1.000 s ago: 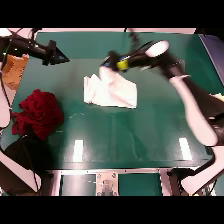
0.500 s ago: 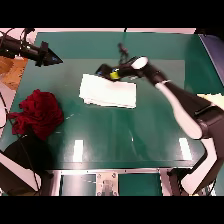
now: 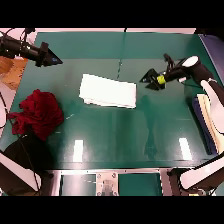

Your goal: Fold the shirts.

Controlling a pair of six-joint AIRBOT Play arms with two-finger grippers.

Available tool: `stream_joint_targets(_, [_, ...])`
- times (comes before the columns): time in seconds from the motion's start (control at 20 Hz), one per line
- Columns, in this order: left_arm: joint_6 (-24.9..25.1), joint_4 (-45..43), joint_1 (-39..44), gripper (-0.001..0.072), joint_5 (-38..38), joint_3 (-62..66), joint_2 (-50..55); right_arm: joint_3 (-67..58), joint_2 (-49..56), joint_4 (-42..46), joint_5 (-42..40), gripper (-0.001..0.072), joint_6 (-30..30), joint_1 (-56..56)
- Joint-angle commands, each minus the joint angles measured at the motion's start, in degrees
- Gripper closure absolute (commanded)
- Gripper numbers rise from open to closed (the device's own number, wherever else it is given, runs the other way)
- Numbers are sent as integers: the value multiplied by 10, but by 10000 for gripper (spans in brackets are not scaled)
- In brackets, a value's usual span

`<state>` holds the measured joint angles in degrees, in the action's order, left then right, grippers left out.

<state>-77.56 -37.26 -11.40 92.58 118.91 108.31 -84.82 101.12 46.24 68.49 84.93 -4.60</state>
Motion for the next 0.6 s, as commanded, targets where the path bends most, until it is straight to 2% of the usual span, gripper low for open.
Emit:
stream_joint_targets(0.0, [-4, 0, 1, 679, -7, 1, 0, 88, 1, -32, -61, 153, -31, 5])
stream_joint_targets(0.25, [-4, 0, 3, 679, -6, 1, 0, 96, 42, -147, -124, 154, -73, 83])
stream_joint_targets(0.35, [-4, 0, 3, 679, -3, 1, 0, 92, 49, -163, -148, 160, -76, 108])
stream_joint_targets(0.4, [-4, 0, 3, 679, -3, 1, 0, 87, 49, -163, -150, 311, -77, 114])
stream_joint_targets(0.45, [-4, 0, 3, 679, -3, 1, 0, 78, 49, -163, -148, 561, -85, 115])
stream_joint_targets(0.55, [-4, 0, 3, 679, -3, 1, 0, 46, 45, -163, -129, 698, -87, 109])
